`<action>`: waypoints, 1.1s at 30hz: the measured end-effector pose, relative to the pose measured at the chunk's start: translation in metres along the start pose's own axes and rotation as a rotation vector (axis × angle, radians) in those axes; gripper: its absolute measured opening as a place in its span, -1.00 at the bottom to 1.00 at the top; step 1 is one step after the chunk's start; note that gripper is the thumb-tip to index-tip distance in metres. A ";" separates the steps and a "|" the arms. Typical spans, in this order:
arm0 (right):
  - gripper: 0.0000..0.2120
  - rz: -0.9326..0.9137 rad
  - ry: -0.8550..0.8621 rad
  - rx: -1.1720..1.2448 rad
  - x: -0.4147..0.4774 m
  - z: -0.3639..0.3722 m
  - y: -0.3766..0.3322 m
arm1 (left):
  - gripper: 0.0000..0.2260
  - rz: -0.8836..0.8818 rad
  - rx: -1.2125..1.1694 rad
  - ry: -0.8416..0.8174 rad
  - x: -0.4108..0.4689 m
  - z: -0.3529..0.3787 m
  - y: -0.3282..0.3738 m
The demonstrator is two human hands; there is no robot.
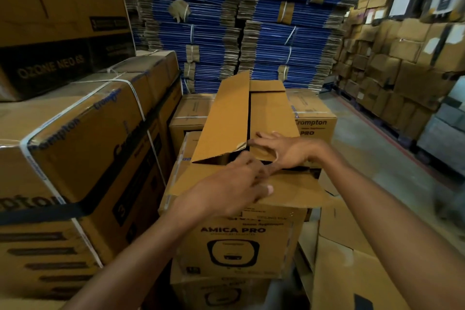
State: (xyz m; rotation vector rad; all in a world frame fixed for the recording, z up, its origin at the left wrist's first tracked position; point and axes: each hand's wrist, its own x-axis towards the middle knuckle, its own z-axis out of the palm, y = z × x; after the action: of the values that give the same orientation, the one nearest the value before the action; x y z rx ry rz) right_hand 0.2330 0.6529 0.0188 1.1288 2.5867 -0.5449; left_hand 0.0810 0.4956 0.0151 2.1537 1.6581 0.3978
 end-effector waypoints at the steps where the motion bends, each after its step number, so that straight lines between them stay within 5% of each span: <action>1: 0.07 0.002 0.037 0.020 -0.001 0.006 0.001 | -0.65 -0.068 -0.024 -0.002 0.005 0.001 -0.009; 3: 0.10 0.026 0.086 -0.007 0.000 0.021 0.000 | -0.54 -0.153 0.091 0.045 0.012 0.008 -0.027; 6: 0.15 0.093 0.129 -0.068 0.002 0.035 -0.007 | -0.48 -0.032 0.402 0.219 0.014 0.034 -0.053; 9: 0.11 0.134 0.210 -0.055 0.001 0.036 -0.011 | -0.41 0.007 0.476 0.381 0.016 0.056 -0.067; 14: -0.04 0.089 0.302 -0.031 0.002 0.058 -0.009 | -0.21 -0.161 0.573 0.412 0.016 0.066 -0.079; 20: -0.06 0.052 0.300 -0.028 -0.004 0.064 0.000 | -0.49 0.237 0.674 0.617 0.038 0.041 -0.065; 22: -0.03 0.058 0.290 -0.039 -0.004 0.066 -0.001 | -0.57 0.246 0.779 0.666 0.053 0.024 -0.056; 26: -0.14 0.044 0.327 -0.021 -0.006 0.067 0.001 | -0.79 0.075 0.904 0.664 0.072 -0.020 -0.049; 30: -0.20 0.036 0.334 -0.030 -0.008 0.066 0.002 | -0.77 -0.053 0.685 0.657 0.080 -0.058 -0.059; 33: -0.20 0.036 0.322 -0.054 -0.007 0.067 -0.002 | -0.59 0.103 0.563 0.247 0.080 -0.052 -0.055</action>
State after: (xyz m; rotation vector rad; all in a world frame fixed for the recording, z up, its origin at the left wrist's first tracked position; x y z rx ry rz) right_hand 0.2422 0.6179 -0.0376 1.3382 2.8210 -0.3024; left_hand 0.0314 0.5923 0.0336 2.6934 1.9808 0.2524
